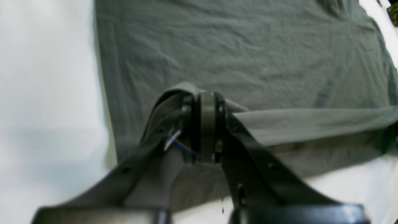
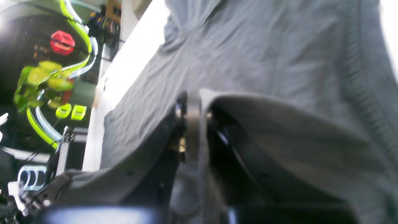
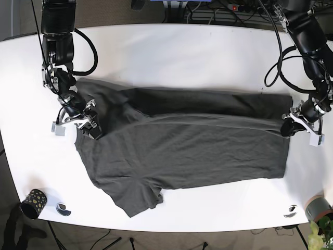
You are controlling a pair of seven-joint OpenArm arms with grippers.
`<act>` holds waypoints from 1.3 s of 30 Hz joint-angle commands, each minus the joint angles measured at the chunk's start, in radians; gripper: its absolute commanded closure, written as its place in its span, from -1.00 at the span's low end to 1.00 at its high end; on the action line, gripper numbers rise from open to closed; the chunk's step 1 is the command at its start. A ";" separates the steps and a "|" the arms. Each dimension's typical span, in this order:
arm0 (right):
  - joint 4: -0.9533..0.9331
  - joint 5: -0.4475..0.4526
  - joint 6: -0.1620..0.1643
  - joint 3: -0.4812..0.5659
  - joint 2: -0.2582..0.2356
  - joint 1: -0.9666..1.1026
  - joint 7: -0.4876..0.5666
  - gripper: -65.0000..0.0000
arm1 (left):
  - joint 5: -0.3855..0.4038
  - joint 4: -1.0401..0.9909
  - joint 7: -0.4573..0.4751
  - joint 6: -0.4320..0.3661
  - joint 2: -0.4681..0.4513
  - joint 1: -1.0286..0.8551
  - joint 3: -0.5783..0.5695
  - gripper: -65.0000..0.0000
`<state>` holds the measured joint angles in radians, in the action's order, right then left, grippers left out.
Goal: Fold the T-shirt properly
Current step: 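Lift the shoulder edge with both grippers and fold it over the body, then lower the folded edge with both grippers and open them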
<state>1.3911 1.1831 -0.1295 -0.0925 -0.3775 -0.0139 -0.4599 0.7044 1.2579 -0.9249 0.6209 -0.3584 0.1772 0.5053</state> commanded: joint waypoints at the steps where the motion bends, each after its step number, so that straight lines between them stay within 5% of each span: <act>1: 0.001 0.016 -0.015 -0.010 -0.019 -0.034 0.019 1.00 | 0.011 -0.013 0.027 0.004 -0.029 0.037 -0.003 0.97; 10: -0.045 0.014 -0.012 -0.008 -0.045 -0.088 0.019 0.98 | -0.174 -0.048 0.027 0.009 -0.015 0.127 -0.009 0.90; 13: -0.052 0.014 -0.012 -0.008 -0.050 -0.099 0.019 0.52 | -0.200 -0.048 0.027 0.011 0.005 0.140 -0.009 0.45; 17: -0.049 0.014 -0.012 -0.008 -0.068 -0.100 0.019 -0.15 | -0.203 -0.042 0.027 0.007 0.006 0.135 -0.009 -0.44; 20: -0.046 0.016 -0.011 -0.010 -0.093 -0.073 0.019 -0.36 | -0.203 -0.040 0.027 0.004 0.003 0.132 -0.009 -0.65; 28: 0.055 0.016 -0.008 -0.017 -0.176 0.076 0.019 -0.21 | -0.203 -0.025 0.036 0.011 -0.049 0.058 -0.033 -0.58; 36: 0.078 0.010 -0.008 -0.017 -0.203 0.220 0.019 0.08 | -0.282 0.076 0.257 0.009 -0.063 -0.129 -0.043 -0.57; 39: 0.086 -0.067 -0.006 -0.016 -0.202 0.249 0.019 0.08 | -0.346 0.072 0.333 0.009 -0.061 -0.141 -0.076 -0.57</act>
<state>1.4517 1.1183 -0.1184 -0.1001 -0.5591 0.2424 -0.4664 0.3477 1.3102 -0.6609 0.6262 -0.4011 0.0154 0.4320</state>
